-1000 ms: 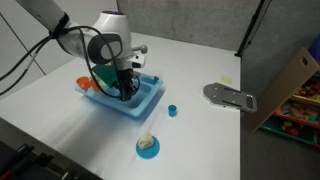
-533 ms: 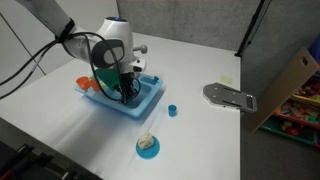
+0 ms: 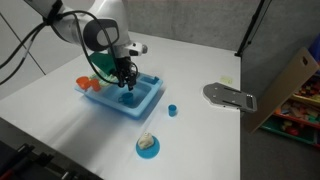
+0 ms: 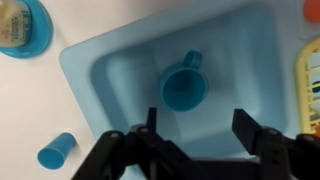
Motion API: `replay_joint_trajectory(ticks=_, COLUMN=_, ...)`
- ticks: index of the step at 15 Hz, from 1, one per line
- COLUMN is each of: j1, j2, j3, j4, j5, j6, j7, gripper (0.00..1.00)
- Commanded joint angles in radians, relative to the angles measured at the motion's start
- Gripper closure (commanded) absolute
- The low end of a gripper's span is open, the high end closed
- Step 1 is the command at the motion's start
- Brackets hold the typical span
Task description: Remove the blue cup from the orange cup and put it in the sink
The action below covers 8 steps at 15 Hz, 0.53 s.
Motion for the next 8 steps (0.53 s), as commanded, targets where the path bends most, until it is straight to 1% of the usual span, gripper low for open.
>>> replay_joint_trajectory(ticks=1, j1=0.01, j2=-0.13, j3=0.001, j4=-0.044, j5=-0.014, j6=-0.104, j7=-0.022, gripper=0.0)
replay_joint_trajectory(ticks=8, j1=0.014, j2=-0.307, j3=0.013, j4=-0.037, j5=-0.029, j6=-0.362, j7=-0.042, gripper=0.0)
